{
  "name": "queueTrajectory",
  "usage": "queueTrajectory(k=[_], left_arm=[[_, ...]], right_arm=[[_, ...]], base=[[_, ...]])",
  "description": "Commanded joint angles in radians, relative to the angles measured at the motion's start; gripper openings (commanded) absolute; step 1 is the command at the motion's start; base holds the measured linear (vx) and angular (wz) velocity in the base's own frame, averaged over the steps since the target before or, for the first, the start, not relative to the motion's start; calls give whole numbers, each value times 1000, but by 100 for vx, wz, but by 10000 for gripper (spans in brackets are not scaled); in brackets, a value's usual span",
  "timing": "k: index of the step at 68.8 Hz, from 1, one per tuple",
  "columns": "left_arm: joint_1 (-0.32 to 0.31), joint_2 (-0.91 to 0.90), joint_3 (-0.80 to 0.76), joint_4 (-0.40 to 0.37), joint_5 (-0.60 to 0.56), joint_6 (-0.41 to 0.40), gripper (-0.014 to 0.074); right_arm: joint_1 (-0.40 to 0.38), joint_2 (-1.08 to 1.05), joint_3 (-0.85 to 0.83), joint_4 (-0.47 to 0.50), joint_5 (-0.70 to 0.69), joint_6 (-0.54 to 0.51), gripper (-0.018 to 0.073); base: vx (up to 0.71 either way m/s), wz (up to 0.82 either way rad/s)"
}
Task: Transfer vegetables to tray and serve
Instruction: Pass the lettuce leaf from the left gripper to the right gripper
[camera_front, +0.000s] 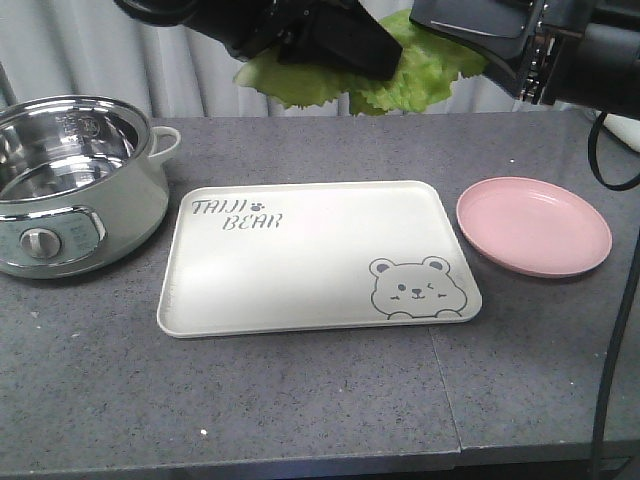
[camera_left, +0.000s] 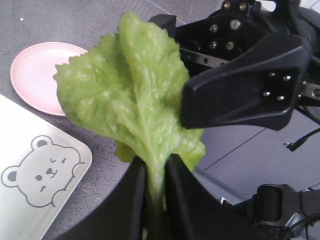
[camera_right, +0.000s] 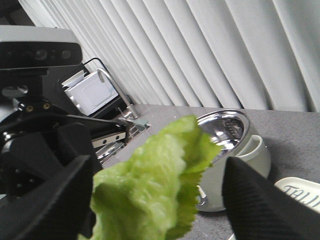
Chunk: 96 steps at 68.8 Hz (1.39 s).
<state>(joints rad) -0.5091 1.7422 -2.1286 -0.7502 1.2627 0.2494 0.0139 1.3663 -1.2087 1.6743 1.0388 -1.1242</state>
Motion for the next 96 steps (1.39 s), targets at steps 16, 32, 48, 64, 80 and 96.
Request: queueTrajectory(k=[16, 32, 48, 64, 80, 96], left_arm=[[-7, -45, -27, -60, -36, 23, -4], [-7, -45, -27, -60, -72, 23, 67], [-6, -47, -27, -59, -78, 23, 324], [-6, -56, -27, -33, -71, 22, 536], [-5, -107, -27, 236, -52, -17, 534], [-5, -133, -27, 585, -12, -149, 534]], right_arm=[[-6, -26, -32, 143, 42, -6, -14], [-6, -26, -32, 143, 56, -6, -10], [-6, -26, -32, 143, 56, -6, -10], [-21, -35, -32, 143, 41, -35, -6], [-269, -46, -137, 58, 71, 53, -5], [-501, -18, -193, -179, 22, 153, -4]], base=[[0, 0], [0, 0], [0, 0], [0, 0], [0, 0], [0, 0]])
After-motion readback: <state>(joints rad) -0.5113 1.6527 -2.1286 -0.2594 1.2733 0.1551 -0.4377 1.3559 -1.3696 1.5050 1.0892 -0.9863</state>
